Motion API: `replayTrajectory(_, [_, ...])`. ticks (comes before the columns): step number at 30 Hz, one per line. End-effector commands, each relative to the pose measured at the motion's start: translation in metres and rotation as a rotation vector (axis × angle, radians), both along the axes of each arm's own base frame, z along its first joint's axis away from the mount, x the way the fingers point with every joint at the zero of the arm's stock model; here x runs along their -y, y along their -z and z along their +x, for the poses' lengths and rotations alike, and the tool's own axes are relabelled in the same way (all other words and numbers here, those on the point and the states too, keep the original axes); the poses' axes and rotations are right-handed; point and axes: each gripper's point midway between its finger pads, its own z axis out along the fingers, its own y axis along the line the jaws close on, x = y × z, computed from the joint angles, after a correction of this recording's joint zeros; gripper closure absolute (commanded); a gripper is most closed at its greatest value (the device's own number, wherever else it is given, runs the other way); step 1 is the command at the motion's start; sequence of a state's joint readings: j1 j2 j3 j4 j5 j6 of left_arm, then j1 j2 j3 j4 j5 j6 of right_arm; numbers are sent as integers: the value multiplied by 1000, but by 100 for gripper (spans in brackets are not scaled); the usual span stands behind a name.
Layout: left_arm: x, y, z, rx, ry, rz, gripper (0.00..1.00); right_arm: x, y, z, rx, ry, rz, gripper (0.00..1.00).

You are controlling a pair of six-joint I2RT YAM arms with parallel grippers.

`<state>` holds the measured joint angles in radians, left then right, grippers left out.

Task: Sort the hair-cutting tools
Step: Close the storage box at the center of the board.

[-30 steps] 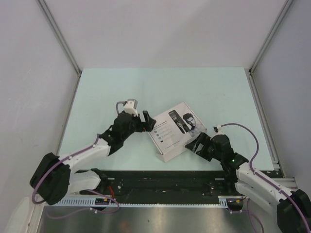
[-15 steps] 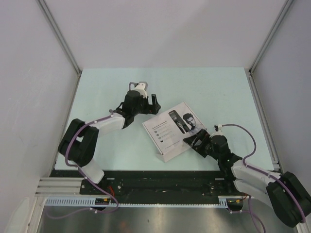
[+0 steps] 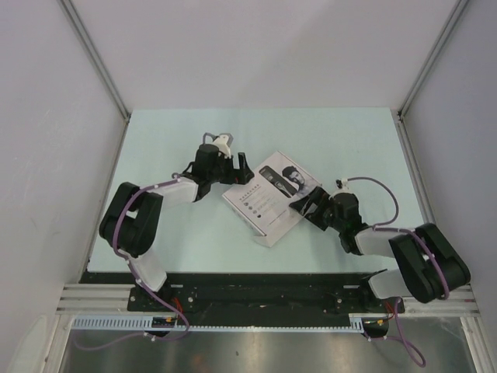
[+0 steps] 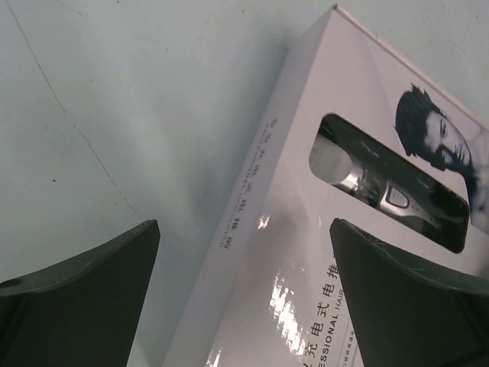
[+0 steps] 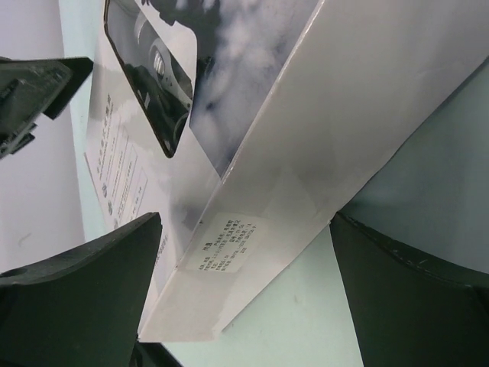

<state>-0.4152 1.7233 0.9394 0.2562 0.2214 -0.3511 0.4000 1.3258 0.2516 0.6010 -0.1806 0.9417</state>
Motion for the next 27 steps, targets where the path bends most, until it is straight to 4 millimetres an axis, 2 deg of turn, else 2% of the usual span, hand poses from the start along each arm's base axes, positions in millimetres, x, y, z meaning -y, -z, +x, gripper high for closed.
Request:
replayTrajectory(1, [9, -7, 9, 0, 41, -56, 0, 3, 12, 20, 27, -61, -92, 0])
replayTrajectory(6, [18, -24, 2, 1, 91, -113, 0, 13, 27, 17, -51, -82, -58, 0])
replayTrajectory(8, [22, -26, -5, -10, 118, -134, 0, 13, 37, 6, -101, -102, -52, 0])
replayTrajectory(13, [15, -38, -11, 3, 78, -141, 0, 5, 40, -13, -150, -116, -4, 0])
replayTrajectory(17, [2, -16, -23, -14, 27, -52, 0, -1, 32, -18, -155, -80, 105, 0])
replayTrajectory(19, [-3, -12, -26, -11, 18, -29, 0, -4, 24, -15, -125, -59, 160, 0])
replayTrajectory(20, [-5, -8, -30, -16, 22, -18, 0, -4, 29, -16, -135, -50, 171, 0])
replayTrajectory(21, [-5, -7, -33, -16, 30, -14, 0, -8, 20, -11, -96, -47, 205, 0])
replayTrajectory(26, [-5, -10, -42, 4, 76, -2, 0, -23, 24, -8, -71, -42, 259, 0])
replayTrajectory(27, [-6, -12, -42, 8, 76, 2, 0, -23, 30, -6, -74, -19, 255, 0])
